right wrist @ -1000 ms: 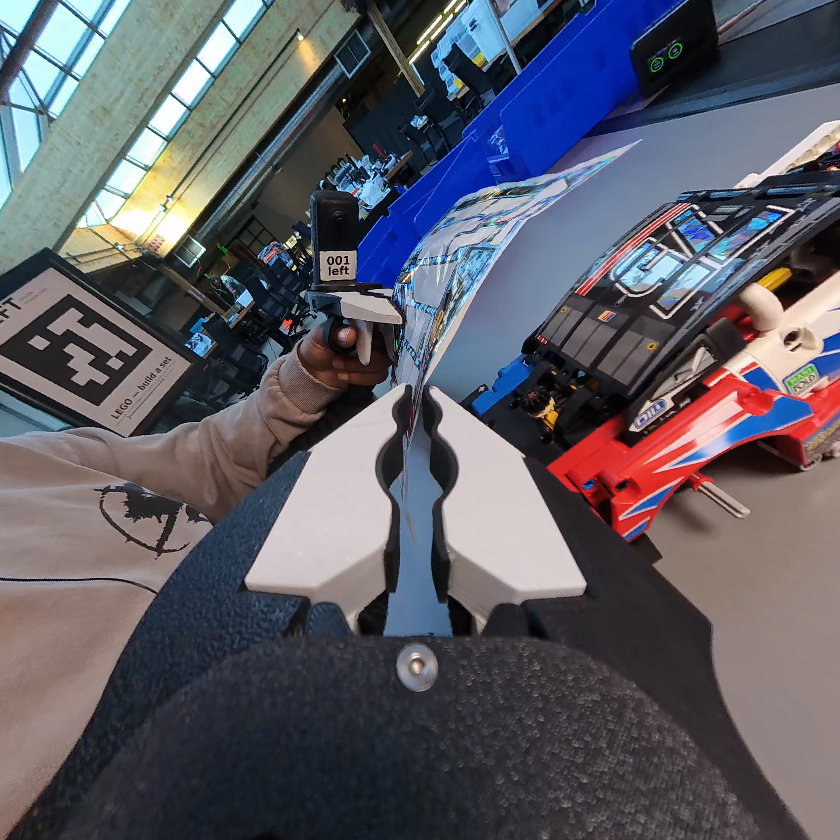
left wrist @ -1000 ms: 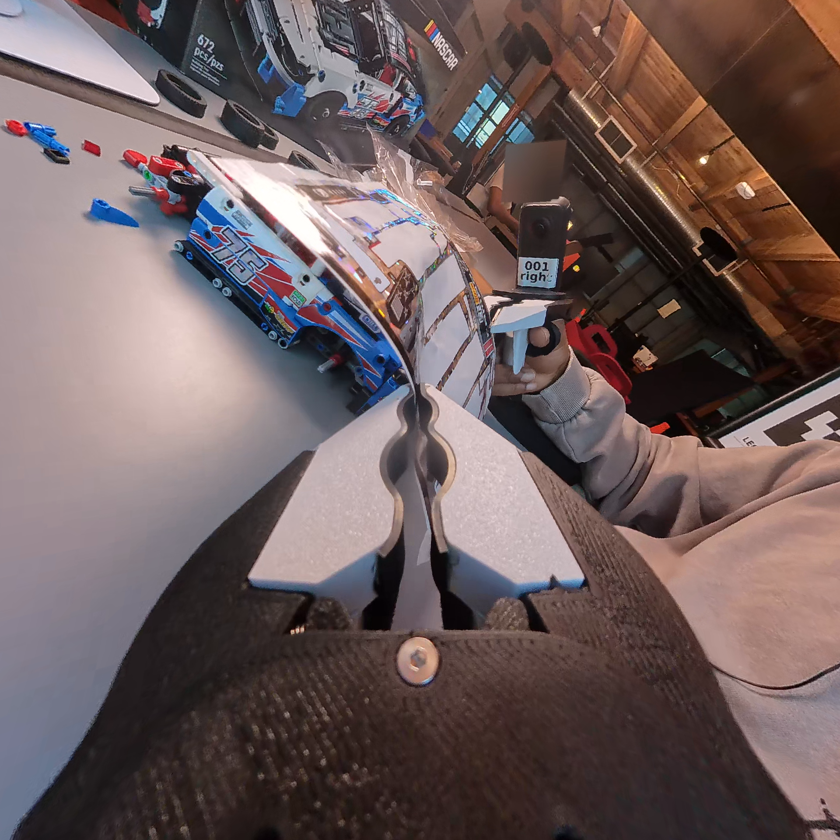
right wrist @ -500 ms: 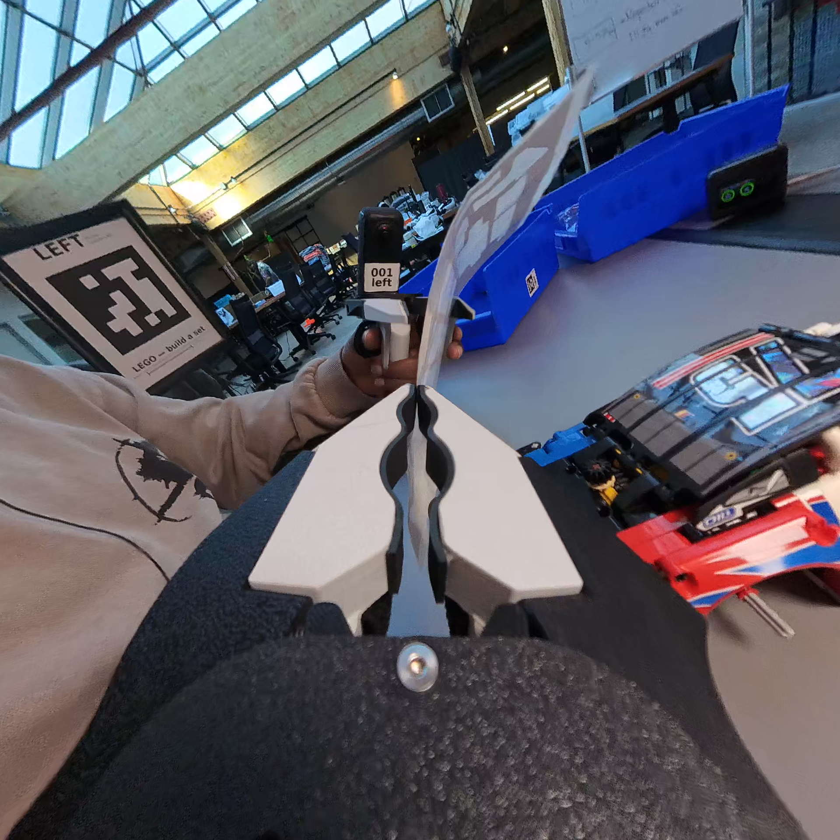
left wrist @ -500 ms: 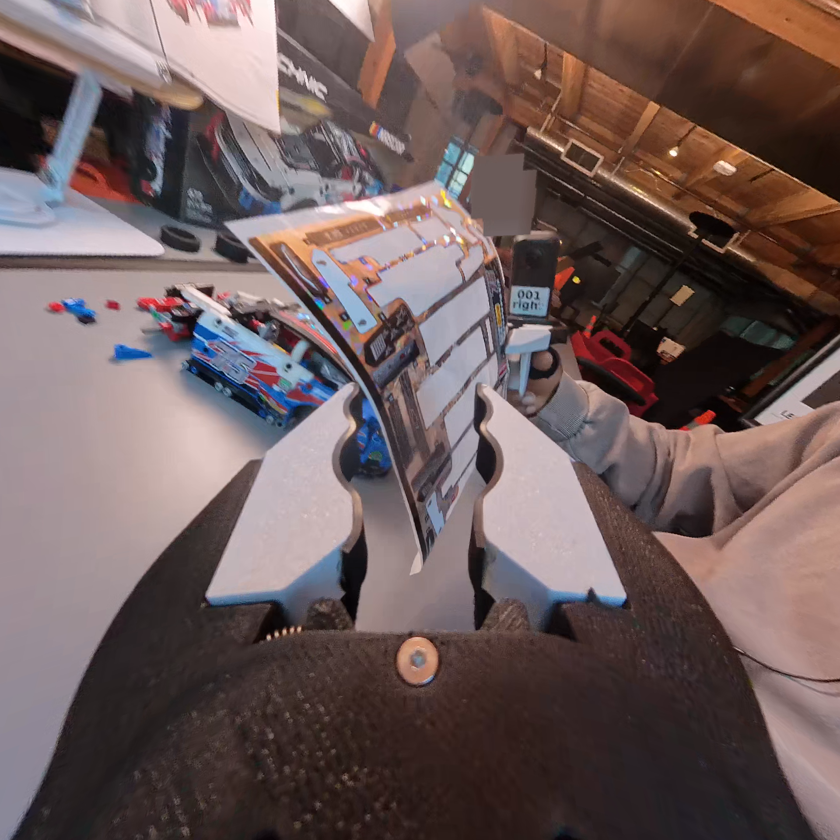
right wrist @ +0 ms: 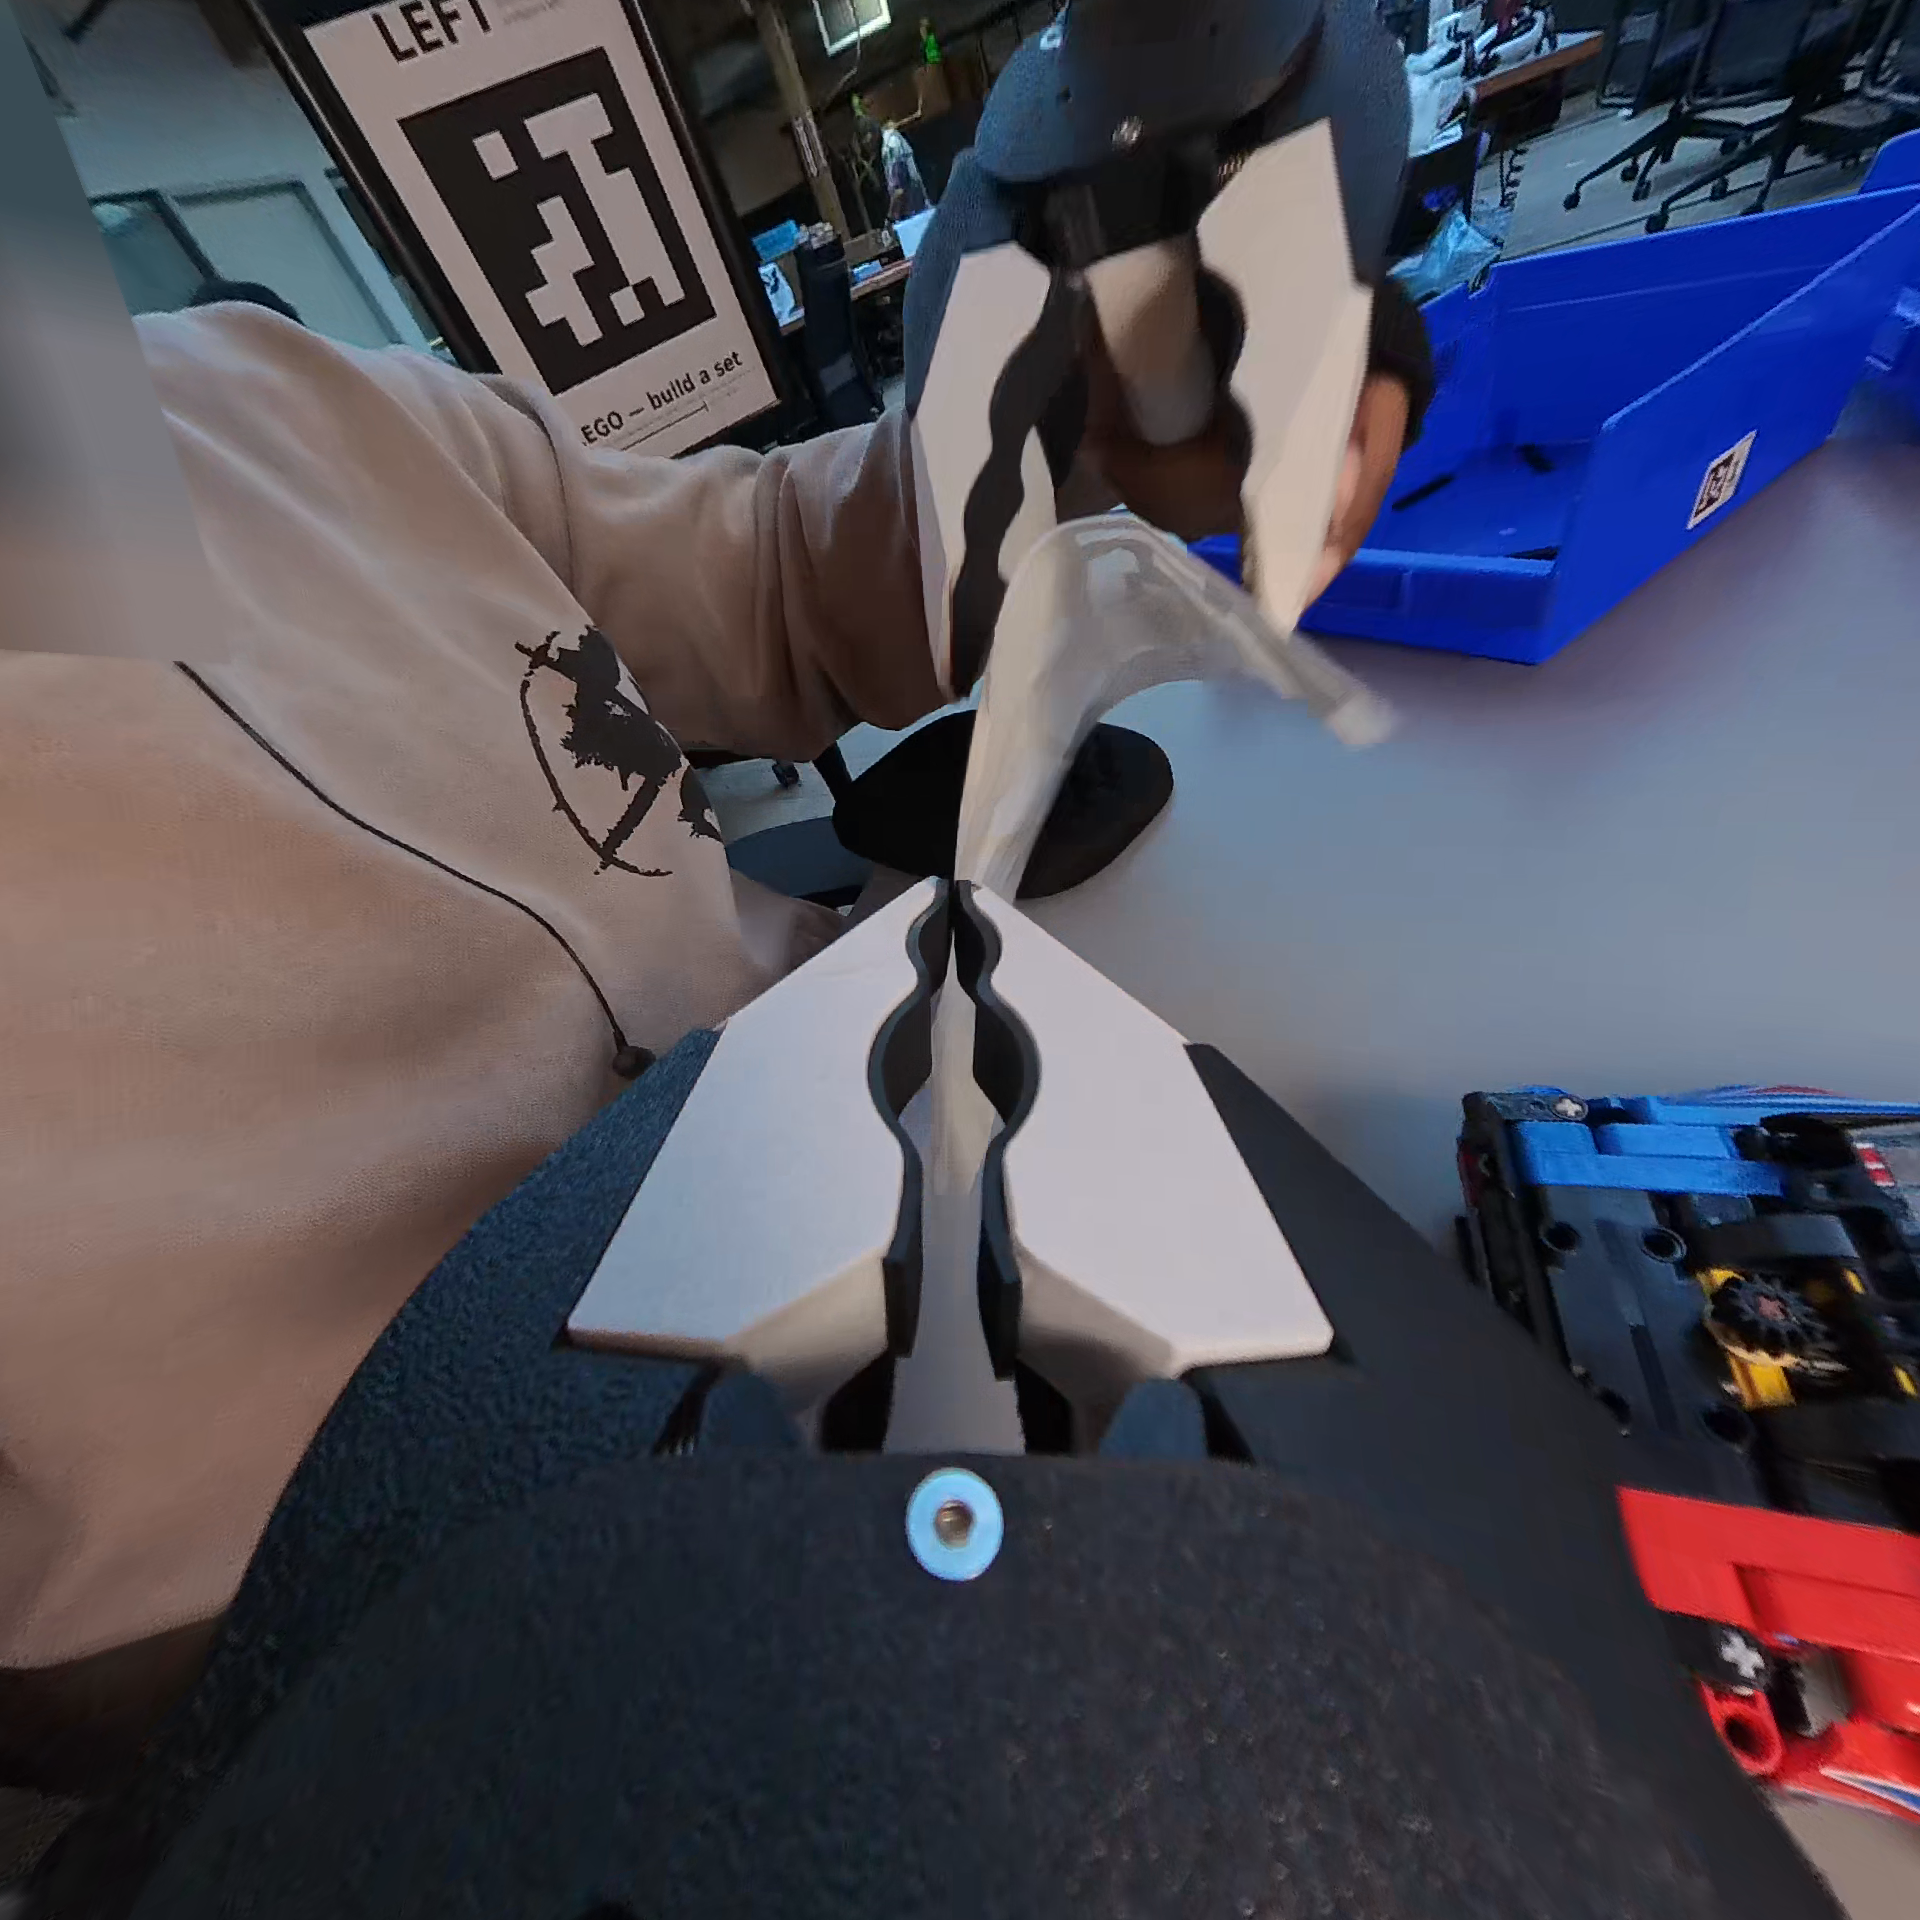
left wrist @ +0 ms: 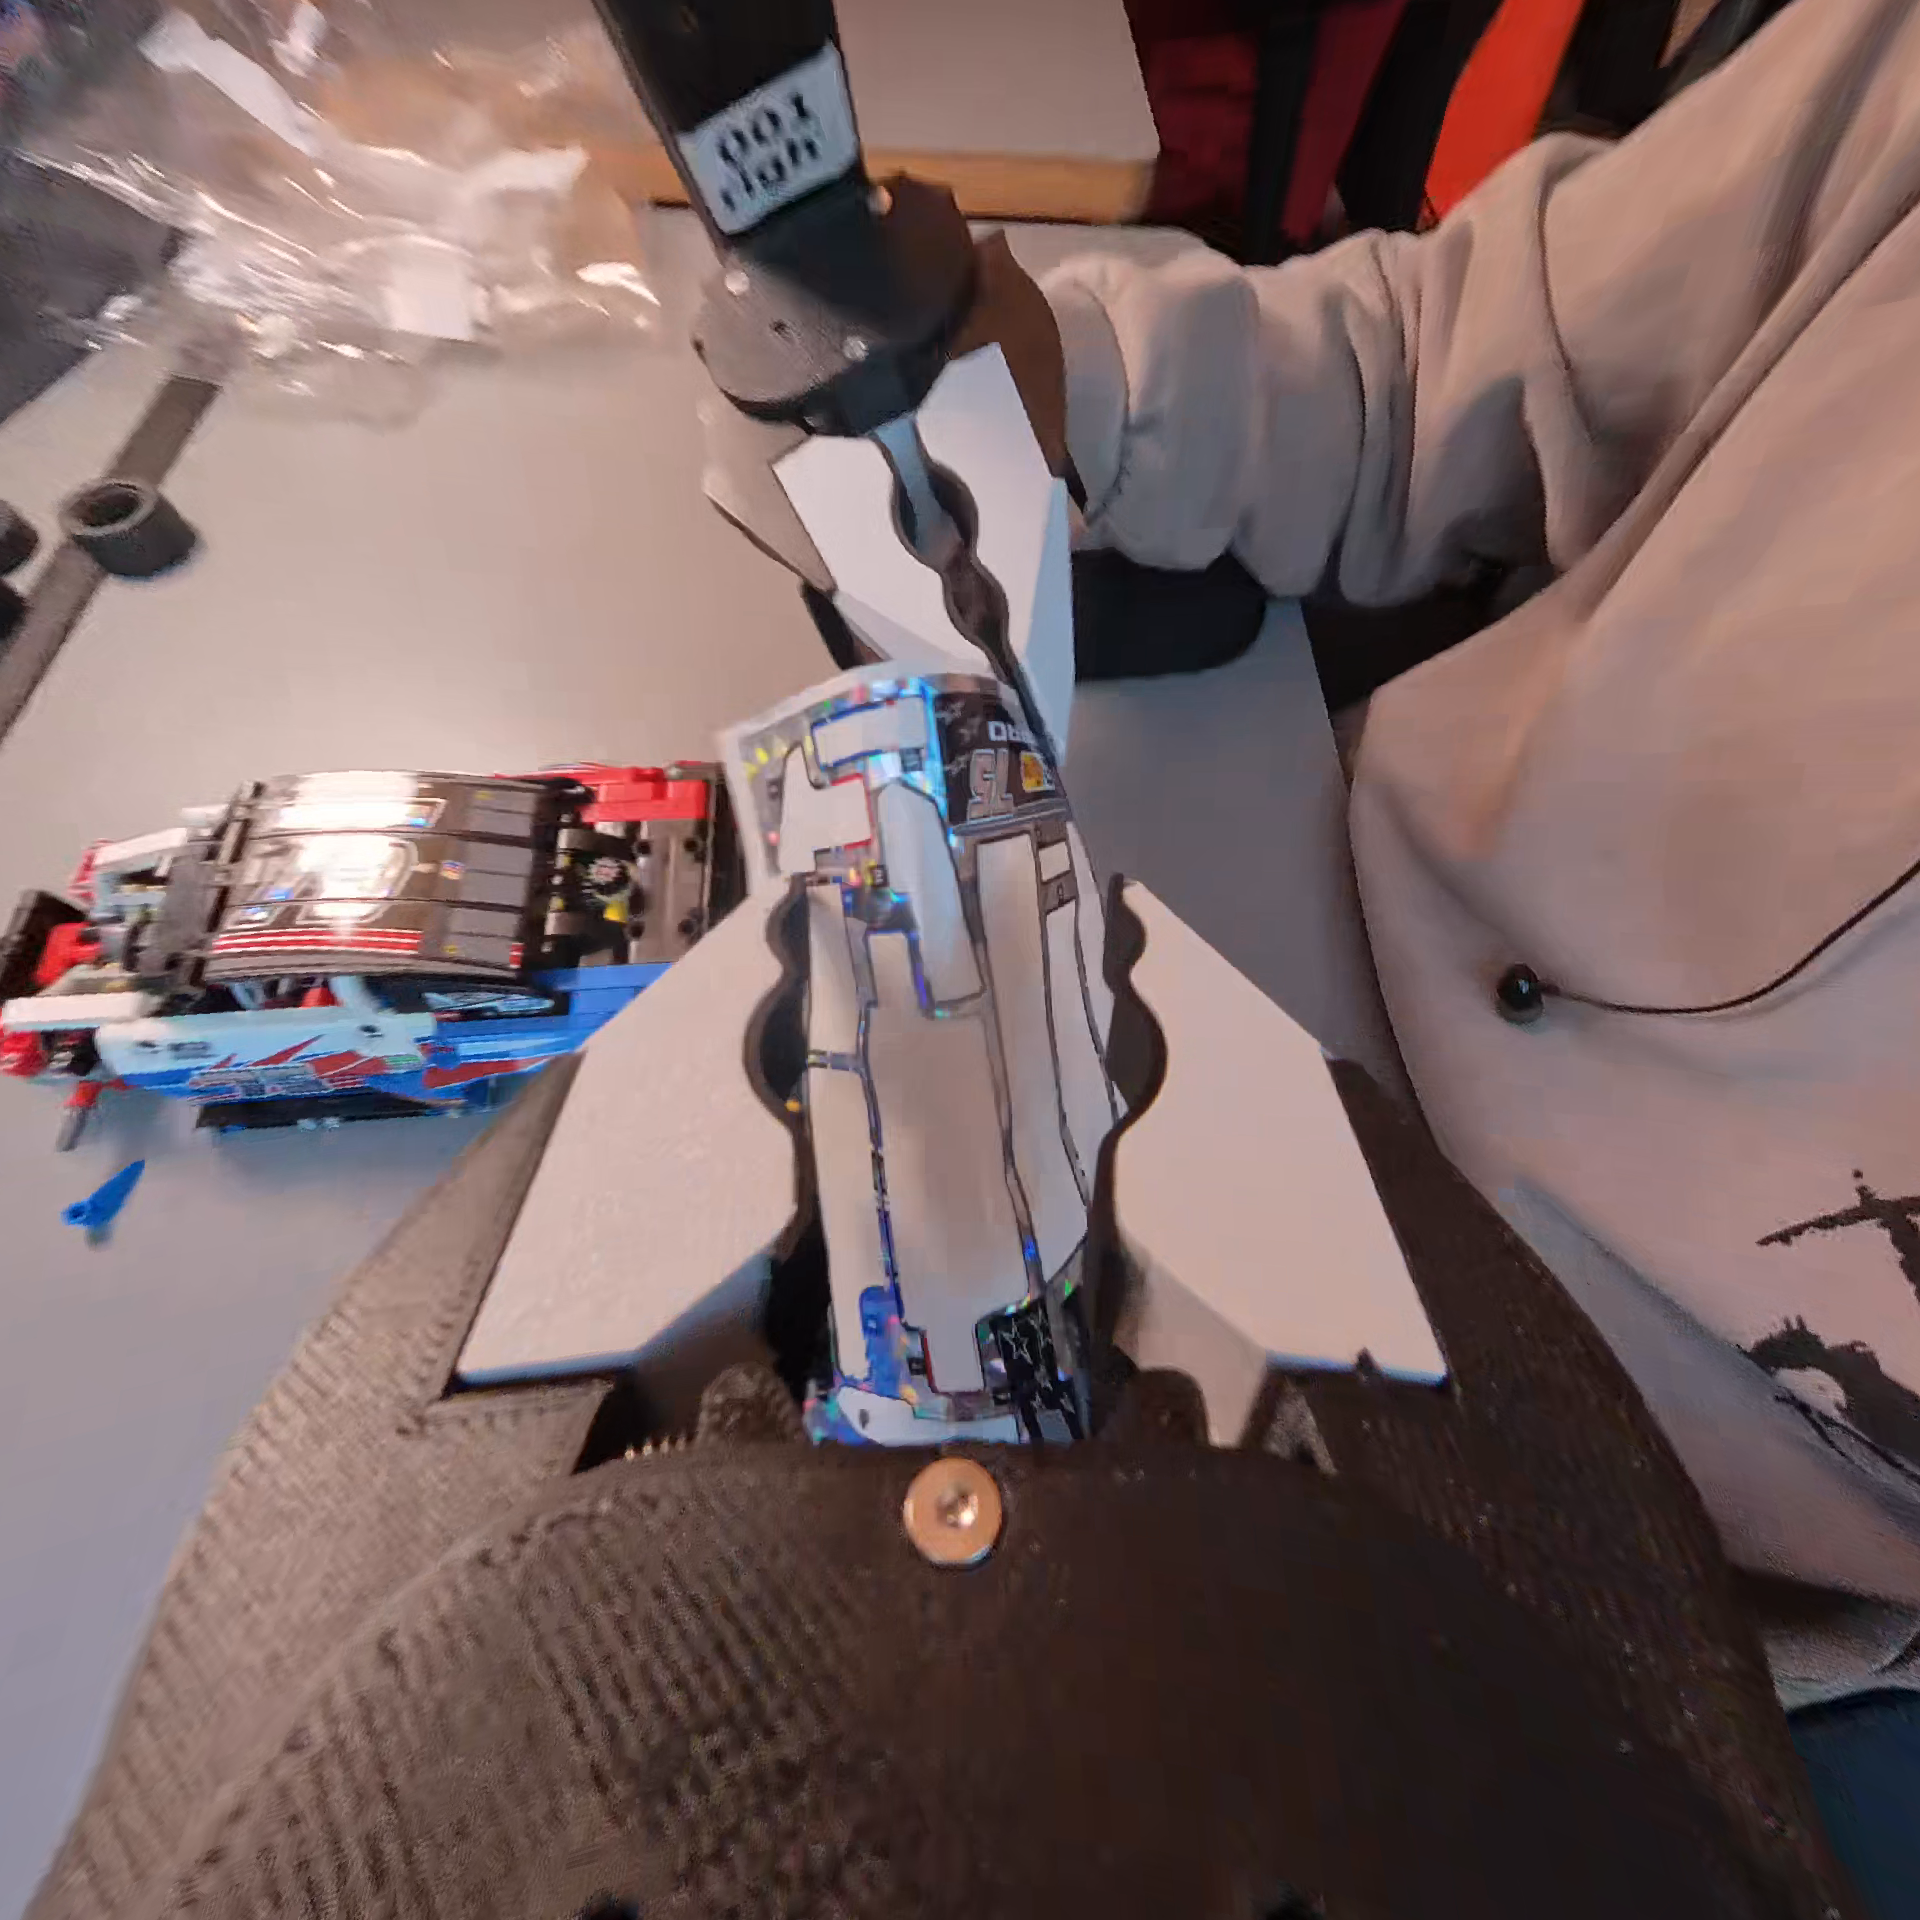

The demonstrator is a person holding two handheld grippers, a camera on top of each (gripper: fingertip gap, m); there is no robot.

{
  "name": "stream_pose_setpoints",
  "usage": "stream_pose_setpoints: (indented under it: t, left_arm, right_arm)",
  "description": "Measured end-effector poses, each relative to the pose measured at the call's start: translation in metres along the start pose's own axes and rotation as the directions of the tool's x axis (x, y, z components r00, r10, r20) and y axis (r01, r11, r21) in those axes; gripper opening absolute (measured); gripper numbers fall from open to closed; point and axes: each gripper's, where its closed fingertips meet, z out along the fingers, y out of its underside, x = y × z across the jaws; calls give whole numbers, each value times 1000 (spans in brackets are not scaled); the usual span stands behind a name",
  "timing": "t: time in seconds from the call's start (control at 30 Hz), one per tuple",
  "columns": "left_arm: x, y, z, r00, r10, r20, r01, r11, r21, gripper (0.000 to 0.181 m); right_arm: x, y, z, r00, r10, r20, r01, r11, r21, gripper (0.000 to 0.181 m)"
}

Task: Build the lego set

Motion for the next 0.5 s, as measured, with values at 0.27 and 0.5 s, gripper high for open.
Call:
stream_pose_setpoints:
  t: [0.27,0.5]
  left_arm:
    - [10,-8,25,1000,-24,-12,25,994,104,4]
    - [4,6,31,972,-221,-77,229,968,107,0]
  right_arm:
    - [6,8,-18,996,75,-46,-73,997,39,0]
    - [27,22,-18,982,97,-164,-95,995,22,0]
